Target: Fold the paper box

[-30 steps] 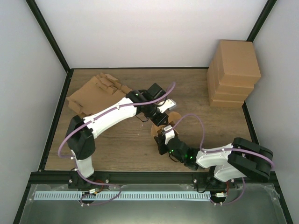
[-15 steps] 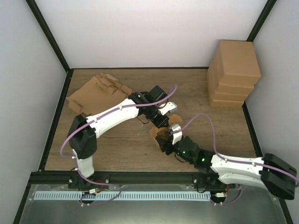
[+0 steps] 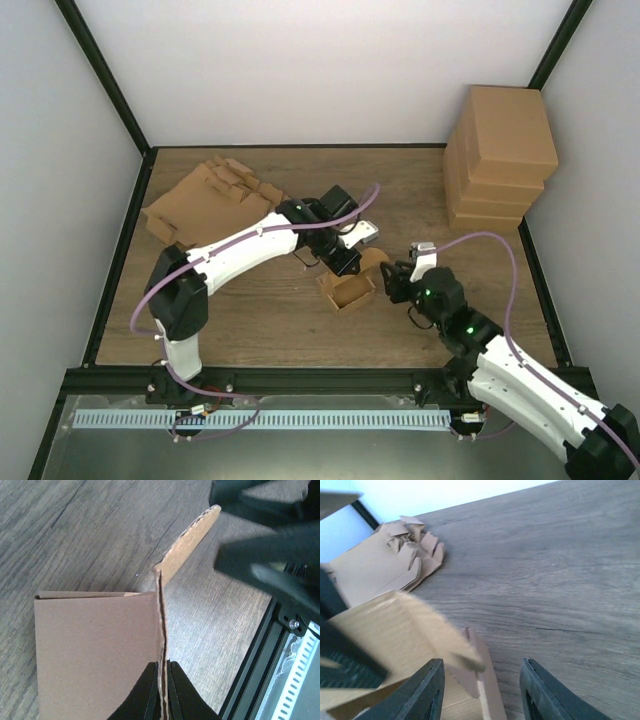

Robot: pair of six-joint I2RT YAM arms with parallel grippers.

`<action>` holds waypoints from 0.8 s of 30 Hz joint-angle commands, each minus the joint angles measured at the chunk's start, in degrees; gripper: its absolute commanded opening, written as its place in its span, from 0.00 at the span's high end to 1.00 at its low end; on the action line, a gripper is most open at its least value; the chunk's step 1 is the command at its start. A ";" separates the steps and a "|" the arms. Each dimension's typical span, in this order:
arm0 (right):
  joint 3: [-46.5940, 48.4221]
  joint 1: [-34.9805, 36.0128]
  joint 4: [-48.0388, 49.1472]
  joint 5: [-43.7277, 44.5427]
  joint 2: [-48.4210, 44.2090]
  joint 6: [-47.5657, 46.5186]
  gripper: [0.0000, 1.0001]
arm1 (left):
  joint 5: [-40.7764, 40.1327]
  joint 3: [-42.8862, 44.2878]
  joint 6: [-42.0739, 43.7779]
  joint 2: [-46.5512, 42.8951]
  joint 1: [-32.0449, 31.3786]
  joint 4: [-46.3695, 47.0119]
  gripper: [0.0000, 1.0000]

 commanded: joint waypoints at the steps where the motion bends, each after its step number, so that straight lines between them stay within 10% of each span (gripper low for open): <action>1: 3.61 -6.85 -4.15 -6.26 3.91 1.84 0.60 | 0.13 -1.16 -0.42 -0.37 -0.56 0.62 0.95; 24: 5.75 -17.93 0.56 -19.59 9.57 0.45 0.49 | 1.10 -10.45 -5.17 -0.54 -4.34 8.94 0.65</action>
